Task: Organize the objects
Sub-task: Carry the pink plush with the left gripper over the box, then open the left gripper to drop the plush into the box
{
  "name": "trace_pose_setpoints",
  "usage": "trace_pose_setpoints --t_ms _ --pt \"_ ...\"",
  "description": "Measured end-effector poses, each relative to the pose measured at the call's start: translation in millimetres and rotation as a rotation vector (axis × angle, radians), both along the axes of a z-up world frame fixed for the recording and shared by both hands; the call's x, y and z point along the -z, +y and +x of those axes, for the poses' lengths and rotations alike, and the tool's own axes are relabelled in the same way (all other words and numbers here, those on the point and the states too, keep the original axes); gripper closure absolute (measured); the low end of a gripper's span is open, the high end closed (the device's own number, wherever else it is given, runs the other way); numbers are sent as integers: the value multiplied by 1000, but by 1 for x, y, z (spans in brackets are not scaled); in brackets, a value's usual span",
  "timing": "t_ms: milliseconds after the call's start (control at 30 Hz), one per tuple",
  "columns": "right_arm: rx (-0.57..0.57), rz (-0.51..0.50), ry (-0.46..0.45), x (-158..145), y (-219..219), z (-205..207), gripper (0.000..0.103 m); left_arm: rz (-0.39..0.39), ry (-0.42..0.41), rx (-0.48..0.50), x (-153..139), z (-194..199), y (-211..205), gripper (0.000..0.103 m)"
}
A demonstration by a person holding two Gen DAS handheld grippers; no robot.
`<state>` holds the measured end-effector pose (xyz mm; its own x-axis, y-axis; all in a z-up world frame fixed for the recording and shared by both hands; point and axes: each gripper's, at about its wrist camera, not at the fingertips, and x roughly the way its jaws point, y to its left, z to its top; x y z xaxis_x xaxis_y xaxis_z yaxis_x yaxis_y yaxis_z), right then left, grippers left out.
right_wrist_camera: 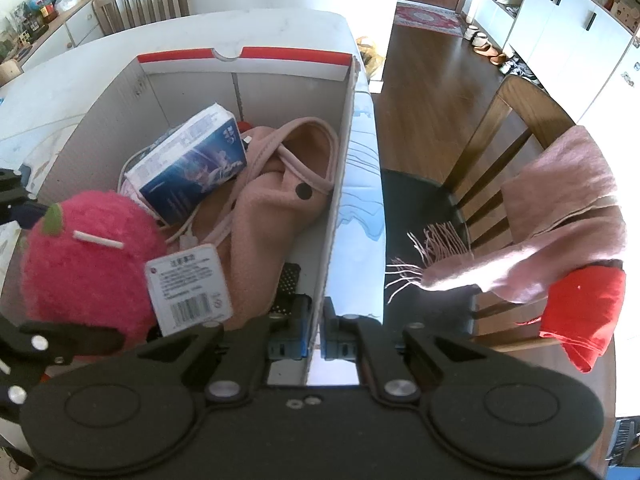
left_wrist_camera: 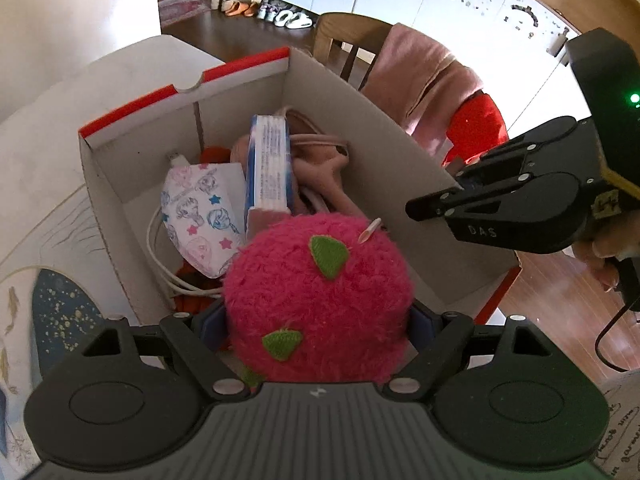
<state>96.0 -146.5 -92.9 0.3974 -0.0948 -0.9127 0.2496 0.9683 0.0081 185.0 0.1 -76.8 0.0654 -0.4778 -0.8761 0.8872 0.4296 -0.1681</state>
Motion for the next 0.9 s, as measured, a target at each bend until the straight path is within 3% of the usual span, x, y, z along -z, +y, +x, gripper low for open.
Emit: trace_pose_setpoints --t_ms 467,900 --pt "3 4 -7 1 1 0 97 20 11 27 15 1 -4 11" --pt "-14 -3 -4 0 2 0 96 -35 2 -36 1 -4 14 6"
